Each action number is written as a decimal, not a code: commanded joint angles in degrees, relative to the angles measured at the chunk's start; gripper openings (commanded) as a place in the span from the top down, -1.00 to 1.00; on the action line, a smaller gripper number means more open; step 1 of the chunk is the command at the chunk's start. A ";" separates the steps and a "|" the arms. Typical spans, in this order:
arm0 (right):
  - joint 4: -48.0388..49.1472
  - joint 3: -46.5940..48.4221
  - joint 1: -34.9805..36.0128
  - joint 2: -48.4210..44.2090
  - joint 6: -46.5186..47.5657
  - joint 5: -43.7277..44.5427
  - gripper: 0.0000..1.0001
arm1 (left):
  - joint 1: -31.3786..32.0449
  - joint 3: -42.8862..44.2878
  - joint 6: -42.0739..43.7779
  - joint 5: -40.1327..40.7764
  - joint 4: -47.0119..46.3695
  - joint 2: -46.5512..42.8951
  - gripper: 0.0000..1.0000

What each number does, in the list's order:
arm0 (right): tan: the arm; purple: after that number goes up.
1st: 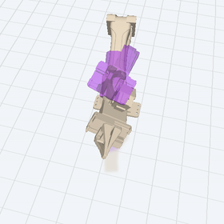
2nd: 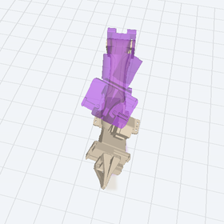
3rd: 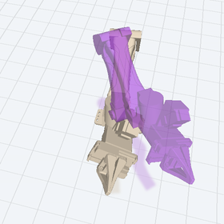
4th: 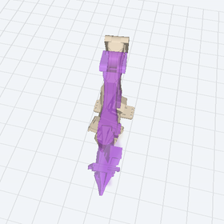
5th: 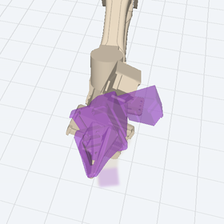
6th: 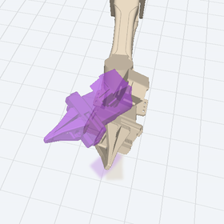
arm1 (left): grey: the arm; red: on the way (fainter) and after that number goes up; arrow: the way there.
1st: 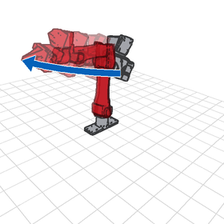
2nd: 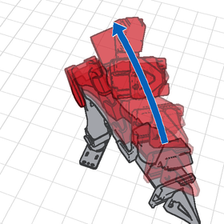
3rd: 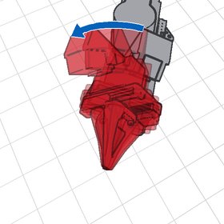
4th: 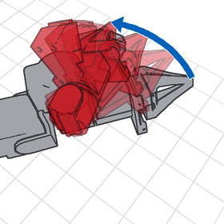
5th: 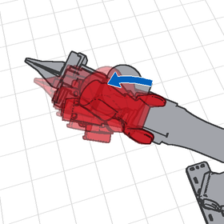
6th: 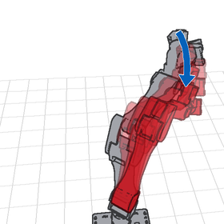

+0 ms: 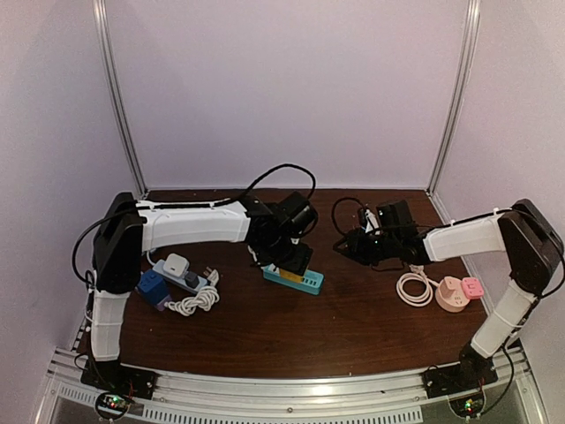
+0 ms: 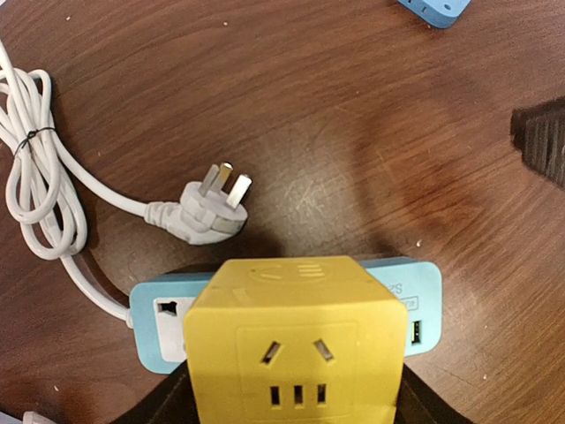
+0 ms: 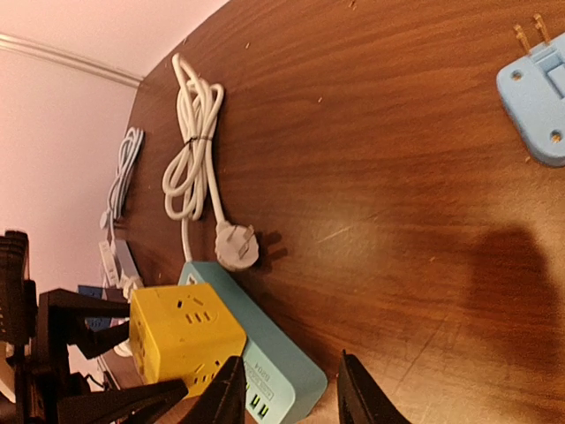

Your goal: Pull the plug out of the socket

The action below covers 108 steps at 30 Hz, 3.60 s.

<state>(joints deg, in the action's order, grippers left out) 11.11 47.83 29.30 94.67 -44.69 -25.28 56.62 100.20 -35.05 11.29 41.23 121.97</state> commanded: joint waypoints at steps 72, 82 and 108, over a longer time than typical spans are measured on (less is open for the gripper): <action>7.94 -0.81 14.63 10.47 -23.95 7.38 1.00 | -2.10 8.30 2.76 2.93 3.33 -2.47 0.59; 6.09 0.77 14.77 8.18 -20.57 8.78 1.00 | -5.19 2.90 2.21 -2.13 -1.84 -9.50 0.60; -12.62 5.68 15.12 -13.69 6.26 27.43 -0.32 | -37.44 -14.85 -2.14 -29.46 -26.93 -16.48 0.52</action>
<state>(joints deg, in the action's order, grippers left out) 3.66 53.39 44.16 85.49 -46.28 -4.97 23.83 84.40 -36.42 -10.59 23.94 105.45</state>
